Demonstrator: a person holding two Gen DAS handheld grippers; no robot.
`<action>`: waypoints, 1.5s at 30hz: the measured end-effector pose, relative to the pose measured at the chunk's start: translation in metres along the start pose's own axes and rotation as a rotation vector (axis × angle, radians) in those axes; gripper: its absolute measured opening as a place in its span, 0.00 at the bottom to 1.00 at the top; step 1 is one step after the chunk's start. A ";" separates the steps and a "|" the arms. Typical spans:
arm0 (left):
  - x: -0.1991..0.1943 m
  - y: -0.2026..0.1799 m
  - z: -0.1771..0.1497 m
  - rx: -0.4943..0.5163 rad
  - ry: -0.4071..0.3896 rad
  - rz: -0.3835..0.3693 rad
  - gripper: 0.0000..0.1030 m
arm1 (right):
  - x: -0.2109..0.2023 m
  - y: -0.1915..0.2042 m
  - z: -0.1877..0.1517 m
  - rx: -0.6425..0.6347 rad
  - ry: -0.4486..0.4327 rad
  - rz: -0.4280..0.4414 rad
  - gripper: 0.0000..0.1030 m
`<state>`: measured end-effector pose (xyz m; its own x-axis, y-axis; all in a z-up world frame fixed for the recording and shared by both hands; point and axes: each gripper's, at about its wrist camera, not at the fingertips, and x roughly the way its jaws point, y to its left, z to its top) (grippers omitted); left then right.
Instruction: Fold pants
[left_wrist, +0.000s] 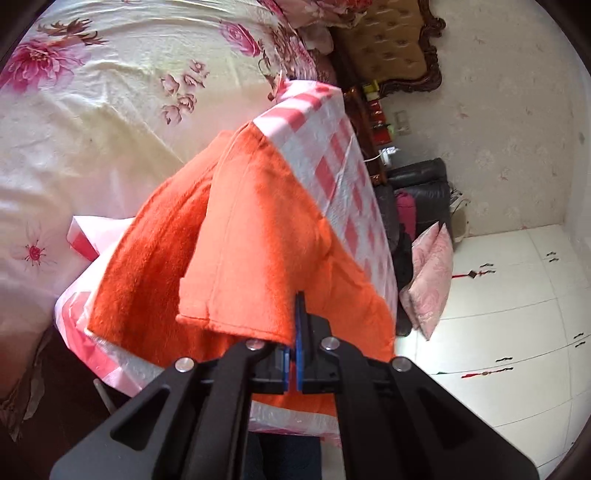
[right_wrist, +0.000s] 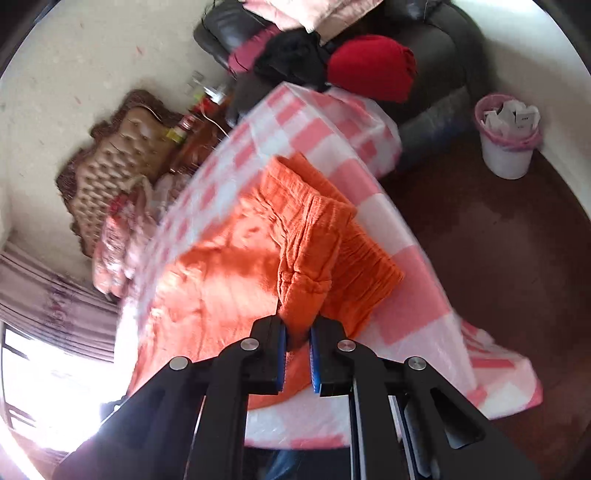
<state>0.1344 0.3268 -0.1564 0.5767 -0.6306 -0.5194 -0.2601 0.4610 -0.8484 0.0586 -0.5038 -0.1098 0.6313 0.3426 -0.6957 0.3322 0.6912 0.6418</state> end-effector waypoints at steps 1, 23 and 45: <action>-0.001 0.002 0.001 -0.005 -0.002 0.003 0.01 | -0.002 0.000 -0.002 -0.004 -0.001 0.003 0.11; -0.004 0.043 -0.028 0.002 -0.035 0.056 0.01 | 0.019 0.022 -0.040 -0.267 -0.014 -0.338 0.11; -0.040 0.054 -0.029 0.006 -0.088 0.143 0.02 | 0.025 0.027 -0.046 -0.291 -0.015 -0.390 0.11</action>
<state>0.0751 0.3586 -0.1847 0.5998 -0.5008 -0.6240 -0.3404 0.5461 -0.7654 0.0508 -0.4474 -0.1251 0.5092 0.0152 -0.8605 0.3374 0.9163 0.2158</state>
